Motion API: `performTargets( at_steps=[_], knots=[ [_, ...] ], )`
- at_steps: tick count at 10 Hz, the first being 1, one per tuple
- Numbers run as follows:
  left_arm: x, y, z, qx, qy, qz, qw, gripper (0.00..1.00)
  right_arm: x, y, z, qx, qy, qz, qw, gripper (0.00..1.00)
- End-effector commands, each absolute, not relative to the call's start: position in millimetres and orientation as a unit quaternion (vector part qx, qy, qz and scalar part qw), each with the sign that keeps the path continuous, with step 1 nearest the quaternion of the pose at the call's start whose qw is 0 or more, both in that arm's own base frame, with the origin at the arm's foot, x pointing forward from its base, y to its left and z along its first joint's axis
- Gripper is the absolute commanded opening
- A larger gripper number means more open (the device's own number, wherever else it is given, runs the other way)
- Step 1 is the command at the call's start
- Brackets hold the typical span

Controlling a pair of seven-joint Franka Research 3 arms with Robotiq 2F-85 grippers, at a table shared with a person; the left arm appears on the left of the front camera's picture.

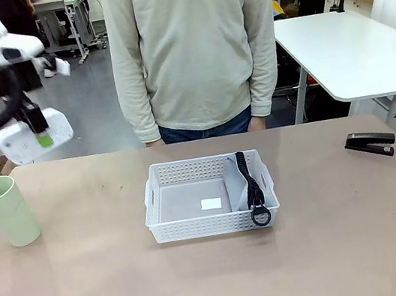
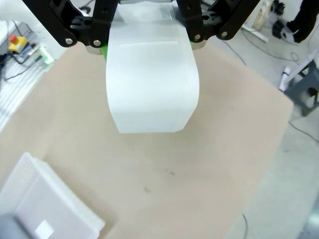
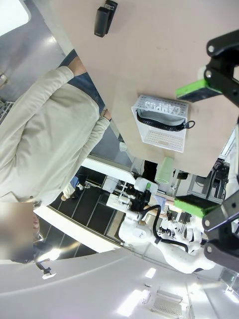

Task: Efficiently arrange items inside the basket to fit them all.
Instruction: Pick up the Digital clock and place it inside the Organizing basket.

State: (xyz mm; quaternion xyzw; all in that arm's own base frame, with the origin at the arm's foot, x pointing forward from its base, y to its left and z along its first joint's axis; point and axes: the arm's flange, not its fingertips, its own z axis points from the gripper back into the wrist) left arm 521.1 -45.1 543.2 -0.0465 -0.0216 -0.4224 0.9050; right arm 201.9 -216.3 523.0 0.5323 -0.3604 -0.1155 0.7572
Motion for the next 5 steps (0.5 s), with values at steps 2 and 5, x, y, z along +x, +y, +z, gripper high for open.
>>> performTargets(
  at_steps=[2,5],
  knots=[
    [521,-45,543,-0.047,-0.022,-0.422,0.905,0.46,203,-217,524,0.535,-0.374,-0.106,0.750,1.00],
    [521,-45,543,-0.047,-0.022,-0.422,0.905,0.46,203,-217,524,0.535,-0.374,-0.106,0.750,1.00]
  ],
)
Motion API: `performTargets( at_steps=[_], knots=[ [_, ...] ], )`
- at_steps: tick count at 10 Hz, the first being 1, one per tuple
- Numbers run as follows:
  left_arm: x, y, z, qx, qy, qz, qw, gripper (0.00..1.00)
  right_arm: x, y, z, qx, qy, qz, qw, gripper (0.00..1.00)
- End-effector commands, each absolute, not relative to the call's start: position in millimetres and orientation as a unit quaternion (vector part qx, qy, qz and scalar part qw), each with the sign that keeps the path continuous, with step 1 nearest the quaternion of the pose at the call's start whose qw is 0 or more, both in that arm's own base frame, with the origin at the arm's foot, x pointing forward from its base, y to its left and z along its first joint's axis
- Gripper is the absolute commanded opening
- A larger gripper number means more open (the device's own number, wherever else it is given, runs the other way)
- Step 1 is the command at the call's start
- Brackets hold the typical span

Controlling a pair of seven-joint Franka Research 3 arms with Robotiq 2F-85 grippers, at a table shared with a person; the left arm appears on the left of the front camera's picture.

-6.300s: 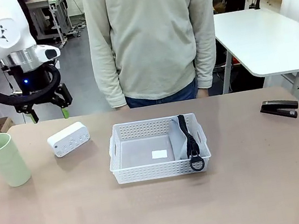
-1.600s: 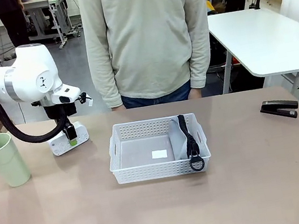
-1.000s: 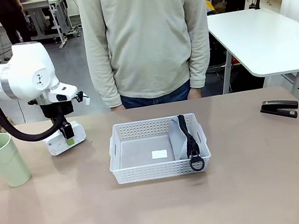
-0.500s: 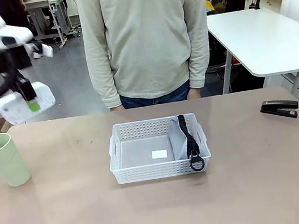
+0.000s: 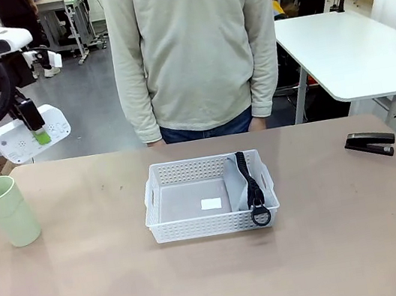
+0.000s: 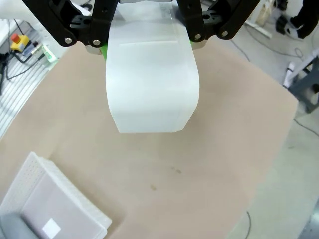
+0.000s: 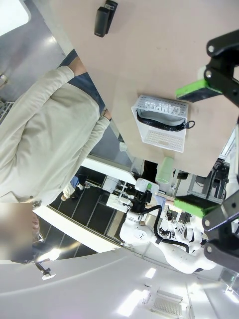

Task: Efficiently arrange items inside the basket to fit them all.
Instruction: Pick up the Digital clock and place it inside the Organizing basket.

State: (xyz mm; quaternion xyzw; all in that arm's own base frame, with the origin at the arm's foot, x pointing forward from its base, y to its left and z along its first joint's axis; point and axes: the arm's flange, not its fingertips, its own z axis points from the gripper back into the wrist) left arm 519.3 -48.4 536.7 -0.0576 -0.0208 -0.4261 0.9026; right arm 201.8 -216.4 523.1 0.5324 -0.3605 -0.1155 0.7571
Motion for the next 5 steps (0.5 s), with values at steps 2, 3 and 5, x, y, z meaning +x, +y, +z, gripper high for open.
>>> performTargets(
  at_steps=[2,3,5],
  knots=[
    [508,-69,543,-0.080,-0.073,-0.454,0.884,0.52,203,-217,524,0.535,-0.374,-0.106,0.750,1.00],
    [498,-114,551,-0.065,-0.096,-0.460,0.880,0.52,203,-217,524,0.535,-0.374,-0.106,0.750,1.00],
    [480,-204,544,-0.044,-0.138,-0.464,0.874,0.52,203,-217,524,0.535,-0.374,-0.106,0.750,1.00]
  ],
)
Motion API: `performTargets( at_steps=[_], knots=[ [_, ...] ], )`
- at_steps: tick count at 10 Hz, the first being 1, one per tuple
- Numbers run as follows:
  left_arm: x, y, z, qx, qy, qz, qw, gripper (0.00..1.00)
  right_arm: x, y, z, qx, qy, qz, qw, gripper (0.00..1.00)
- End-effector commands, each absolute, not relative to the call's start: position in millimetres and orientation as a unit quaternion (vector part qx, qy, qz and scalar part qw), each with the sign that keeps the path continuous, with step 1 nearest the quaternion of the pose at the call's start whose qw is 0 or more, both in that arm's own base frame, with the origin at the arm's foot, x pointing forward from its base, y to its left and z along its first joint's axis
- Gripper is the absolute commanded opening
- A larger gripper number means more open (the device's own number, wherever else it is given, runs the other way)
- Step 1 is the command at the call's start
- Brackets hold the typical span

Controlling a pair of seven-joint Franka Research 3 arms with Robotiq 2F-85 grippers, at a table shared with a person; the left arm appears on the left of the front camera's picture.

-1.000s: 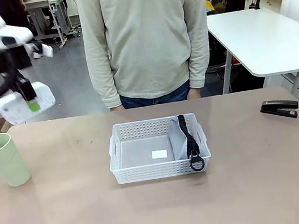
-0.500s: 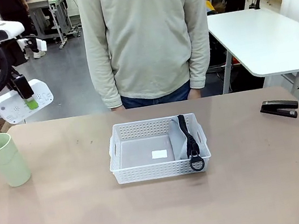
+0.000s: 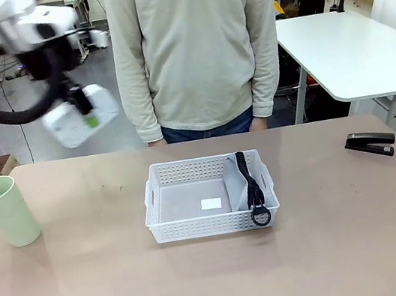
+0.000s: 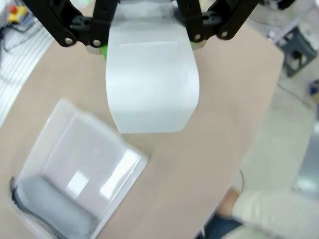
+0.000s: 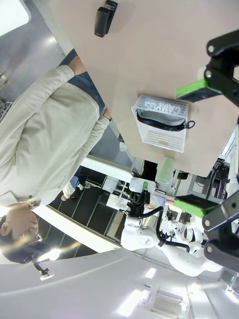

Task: Efficiently arrange items inside the basket to fit them all.
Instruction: Pick up the Digital clock and place it inside the Organizing basket.

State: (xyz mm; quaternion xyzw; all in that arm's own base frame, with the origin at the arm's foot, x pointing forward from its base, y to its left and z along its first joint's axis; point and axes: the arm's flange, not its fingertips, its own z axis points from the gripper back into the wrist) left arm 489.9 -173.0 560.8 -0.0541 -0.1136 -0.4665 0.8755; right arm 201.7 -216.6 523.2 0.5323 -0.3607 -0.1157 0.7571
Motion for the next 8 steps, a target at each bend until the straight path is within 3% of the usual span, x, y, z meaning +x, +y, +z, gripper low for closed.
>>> performTargets(
  at_steps=[1,3,8],
  knots=[
    [478,-240,532,-0.044,-0.132,-0.491,0.860,0.52,203,-217,524,0.535,-0.374,-0.106,0.750,1.00],
    [478,-295,499,-0.080,-0.109,-0.538,0.832,0.52,203,-217,524,0.535,-0.374,-0.106,0.750,1.00],
    [455,-365,410,-0.055,-0.084,-0.593,0.799,0.52,203,-217,524,0.535,-0.374,-0.106,0.750,1.00]
  ],
)
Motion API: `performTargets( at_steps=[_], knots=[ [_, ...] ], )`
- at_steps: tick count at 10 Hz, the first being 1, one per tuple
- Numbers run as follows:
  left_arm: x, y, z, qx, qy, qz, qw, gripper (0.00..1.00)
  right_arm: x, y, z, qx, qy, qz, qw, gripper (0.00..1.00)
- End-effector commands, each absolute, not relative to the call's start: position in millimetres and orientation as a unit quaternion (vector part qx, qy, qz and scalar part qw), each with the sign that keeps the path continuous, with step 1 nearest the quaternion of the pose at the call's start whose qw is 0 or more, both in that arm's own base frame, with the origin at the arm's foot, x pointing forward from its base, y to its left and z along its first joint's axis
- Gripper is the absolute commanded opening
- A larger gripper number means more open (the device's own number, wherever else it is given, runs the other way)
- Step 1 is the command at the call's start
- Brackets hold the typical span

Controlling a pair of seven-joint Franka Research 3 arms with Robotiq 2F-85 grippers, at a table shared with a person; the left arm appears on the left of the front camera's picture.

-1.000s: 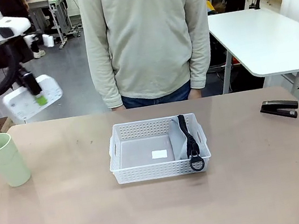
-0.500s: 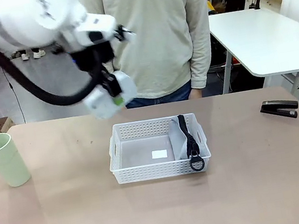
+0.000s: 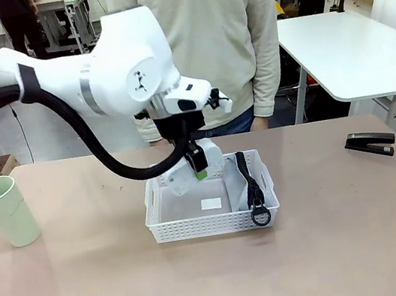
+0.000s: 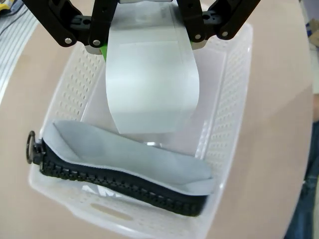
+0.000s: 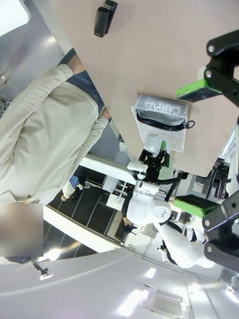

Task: Efficiently arrange items inside the basket to fit them all.
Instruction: Pick up the Digital clock and place it inside the Organizing basket.

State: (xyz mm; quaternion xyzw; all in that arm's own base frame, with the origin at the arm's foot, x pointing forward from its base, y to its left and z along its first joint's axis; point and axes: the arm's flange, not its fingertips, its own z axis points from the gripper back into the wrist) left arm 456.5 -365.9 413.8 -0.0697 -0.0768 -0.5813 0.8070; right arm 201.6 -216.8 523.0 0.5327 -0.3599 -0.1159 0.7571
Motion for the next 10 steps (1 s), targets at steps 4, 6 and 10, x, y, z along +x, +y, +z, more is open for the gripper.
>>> performTargets(
  at_steps=[4,6,10],
  knots=[
    [452,-374,376,-0.031,-0.045,-0.595,0.802,0.52,203,-217,524,0.535,-0.374,-0.106,0.750,1.00],
    [449,-375,363,-0.040,-0.039,-0.596,0.801,0.52,203,-217,524,0.535,-0.374,-0.106,0.750,1.00],
    [450,-380,343,-0.039,-0.001,-0.605,0.795,0.52,203,-217,524,0.535,-0.374,-0.106,0.750,1.00]
  ],
)
